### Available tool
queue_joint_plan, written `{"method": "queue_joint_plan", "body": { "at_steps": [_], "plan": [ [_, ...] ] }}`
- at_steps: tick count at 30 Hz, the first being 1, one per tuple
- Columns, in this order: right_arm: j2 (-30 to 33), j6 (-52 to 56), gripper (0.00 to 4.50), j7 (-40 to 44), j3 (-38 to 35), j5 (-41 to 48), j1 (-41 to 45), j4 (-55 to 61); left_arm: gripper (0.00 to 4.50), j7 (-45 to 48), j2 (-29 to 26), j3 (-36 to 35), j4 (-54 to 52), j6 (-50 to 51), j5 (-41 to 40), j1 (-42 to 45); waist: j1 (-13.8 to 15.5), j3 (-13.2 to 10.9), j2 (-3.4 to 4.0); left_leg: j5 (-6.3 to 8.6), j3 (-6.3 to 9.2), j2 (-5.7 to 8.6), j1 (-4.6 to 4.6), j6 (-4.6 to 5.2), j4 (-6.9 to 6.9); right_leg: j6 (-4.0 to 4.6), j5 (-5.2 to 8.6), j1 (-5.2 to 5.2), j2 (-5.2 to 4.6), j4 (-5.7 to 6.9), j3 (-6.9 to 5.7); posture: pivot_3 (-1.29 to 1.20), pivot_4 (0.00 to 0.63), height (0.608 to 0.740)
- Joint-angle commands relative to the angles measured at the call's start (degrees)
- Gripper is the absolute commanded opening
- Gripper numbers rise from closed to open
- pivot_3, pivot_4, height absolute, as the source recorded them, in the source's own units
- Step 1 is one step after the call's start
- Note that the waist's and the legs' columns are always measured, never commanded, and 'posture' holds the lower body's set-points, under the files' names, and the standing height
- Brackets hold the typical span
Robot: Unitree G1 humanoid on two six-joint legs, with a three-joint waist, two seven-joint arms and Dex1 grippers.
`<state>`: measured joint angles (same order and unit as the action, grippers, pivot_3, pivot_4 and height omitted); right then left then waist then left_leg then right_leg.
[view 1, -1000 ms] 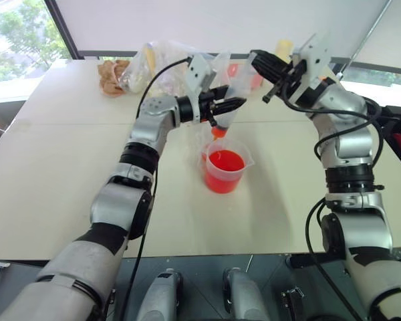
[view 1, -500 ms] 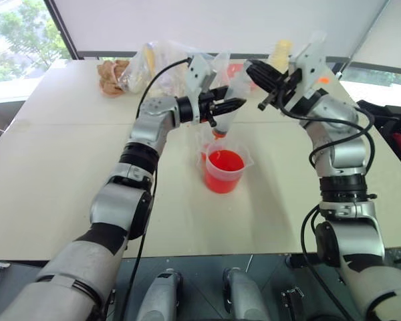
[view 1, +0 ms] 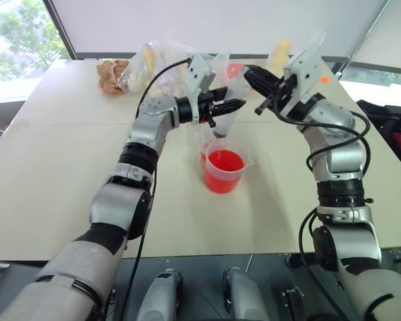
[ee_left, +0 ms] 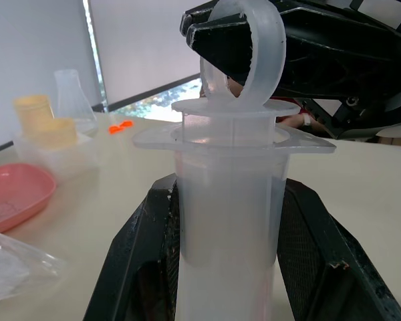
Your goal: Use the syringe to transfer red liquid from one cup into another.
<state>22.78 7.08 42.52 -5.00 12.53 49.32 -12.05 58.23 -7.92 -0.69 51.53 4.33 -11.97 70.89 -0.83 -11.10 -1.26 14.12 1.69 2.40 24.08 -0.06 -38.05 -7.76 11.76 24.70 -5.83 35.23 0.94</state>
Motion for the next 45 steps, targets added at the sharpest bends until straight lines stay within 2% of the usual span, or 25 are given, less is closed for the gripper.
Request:
{"method": "queue_joint_plan", "body": {
  "at_steps": [1, 4, 9, 16, 22, 24, 27, 29, 31, 33, 37, 40, 43, 45],
  "plan": [
    [-1.46, 0.49, 0.97, 3.76, 4.03, 1.34, -1.20, 1.88, 1.41, -1.59, 0.07, -2.95, -4.19, -0.49, -3.00, 3.69, -0.01, 0.00, 0.00, 0.00, 0.00, 0.00, 0.00, 0.00, 0.00, 0.00, 0.00, 0.00, 0.00, 0.00, 0.00, 0.00, 0.150, 0.737],
    [-0.82, 0.58, 2.47, 3.16, 3.35, 0.98, -1.61, 2.15, 1.41, -1.22, 0.25, -2.96, -4.26, -0.16, -2.94, 3.31, -0.20, 0.00, 0.02, 0.00, 0.01, -0.02, -0.03, 0.00, 0.00, 0.00, 0.00, 0.01, 0.01, 0.02, 0.01, 0.00, 0.150, 0.737],
    [0.74, 3.34, 2.47, 1.44, -1.42, 5.13, -1.66, 4.44, 1.41, -0.76, 0.31, -3.23, -5.11, 0.81, -3.30, 3.11, 0.26, -0.02, 0.04, 0.00, 0.02, 0.01, -0.01, -0.01, 0.00, 0.00, 0.00, -0.01, -0.01, 0.04, 0.00, 0.00, 0.150, 0.737],
    [7.60, 9.92, 2.47, 1.58, -8.03, 11.46, -6.89, 11.32, 1.41, -1.81, -0.25, -4.89, -6.73, 5.52, -5.76, 4.39, 0.17, -0.02, 0.04, 0.00, 0.02, 0.01, 0.02, 0.00, 0.00, 0.00, 0.00, 0.00, -0.01, 0.00, 0.00, 0.00, 0.150, 0.737],
    [15.07, 16.56, 2.47, 2.66, -11.02, 15.55, -10.97, 18.90, 1.41, -10.66, -4.75, -5.72, -6.43, 12.59, -4.22, 10.78, -0.18, -0.03, 0.05, 0.01, 0.05, -0.03, 0.00, 0.02, 0.01, 0.00, 0.00, 0.02, 0.00, 0.01, 0.01, 0.00, 0.150, 0.737],
    [17.95, 17.52, 2.47, 4.17, -9.35, 14.60, -12.17, 20.94, 1.41, -15.00, -8.58, -7.96, -3.94, 19.12, -5.09, 15.08, -0.27, -0.04, 0.04, 0.02, 0.04, -0.03, -0.01, 0.03, 0.01, -0.01, 0.00, 0.03, 0.02, 0.04, 0.00, 0.00, 0.150, 0.737],
    [20.16, 23.04, 2.47, 7.35, -7.66, 19.73, -13.62, 27.21, 1.41, -18.00, -14.26, -9.41, 0.13, 34.32, -5.85, 19.96, -0.55, -0.04, 0.05, 0.03, 0.05, -0.06, -0.04, 0.04, 0.02, -0.02, 0.01, 0.03, 0.07, 0.05, 0.02, 0.00, 0.150, 0.737],
    [20.81, 27.43, 2.47, 9.15, -6.52, 24.80, -14.64, 32.69, 1.41, -17.07, -17.80, -6.85, 1.33, 45.69, -4.46, 20.63, -0.53, -0.03, 0.07, 0.05, 0.07, -0.08, -0.11, 0.08, 0.07, -0.03, 0.02, 0.02, 0.08, 0.07, 0.04, 0.00, 0.150, 0.737],
    [20.37, 30.12, 2.47, 9.13, -5.18, 27.86, -15.44, 36.65, 1.41, -15.85, -20.64, -0.59, -0.78, 50.34, -0.08, 17.58, -0.32, -0.02, 0.09, 0.05, 0.09, -0.10, -0.17, 0.08, 0.07, -0.03, 0.02, -0.04, 0.10, 0.10, 0.03, 0.00, 0.150, 0.737],
    [19.71, 31.85, 2.47, 8.99, -3.27, 29.61, -16.41, 39.41, 1.41, -16.33, -22.44, 0.55, -1.30, 57.00, 0.32, 14.90, -0.05, -0.03, 0.06, 0.05, 0.08, -0.10, -0.32, 0.08, 0.06, -0.03, 0.02, -0.20, 0.10, 0.10, 0.05, 0.00, 0.150, 0.737],
    [17.31, 33.92, 2.47, 8.27, 0.28, 32.62, -18.48, 42.75, 1.41, -21.42, -22.53, -5.54, -3.53, 74.59, -3.03, 10.16, 0.12, -0.12, -0.09, 0.05, 0.19, -0.16, -0.24, 0.08, 0.01, -0.02, 0.02, -0.19, 0.10, 0.08, 0.03, 0.00, 0.150, 0.737],
    [15.32, 33.30, 2.47, 7.62, 3.12, 31.54, -20.49, 42.85, 1.41, -25.92, -19.93, -15.57, -6.63, 85.66, -5.31, 7.40, 0.32, -0.12, -0.09, 0.04, 0.25, -0.16, 0.01, 0.07, -0.04, -0.03, 0.01, -0.02, 0.08, 0.10, 0.02, 0.00, 0.150, 0.737],
    [12.51, 33.20, 2.47, 6.80, 6.23, 31.49, -24.40, 42.16, 1.41, -32.55, -16.89, -20.09, -11.86, 88.14, -3.72, 2.34, 0.14, -0.05, -0.11, 0.03, 0.26, -0.13, 0.04, 0.05, -0.07, -0.03, 0.01, 0.00, 0.00, 0.10, 0.02, 0.00, 0.150, 0.737],
    [11.59, 33.29, 2.47, 6.36, 8.08, 31.00, -26.34, 43.16, 1.41, -36.22, -15.13, -20.30, -16.24, 88.17, -4.19, -1.55, 0.06, -0.02, -0.06, 0.04, 0.24, -0.15, -0.27, 0.03, 0.05, -0.03, 0.00, -0.15, 0.00, 0.11, 0.07, 0.00, 0.150, 0.737]
  ]
}}
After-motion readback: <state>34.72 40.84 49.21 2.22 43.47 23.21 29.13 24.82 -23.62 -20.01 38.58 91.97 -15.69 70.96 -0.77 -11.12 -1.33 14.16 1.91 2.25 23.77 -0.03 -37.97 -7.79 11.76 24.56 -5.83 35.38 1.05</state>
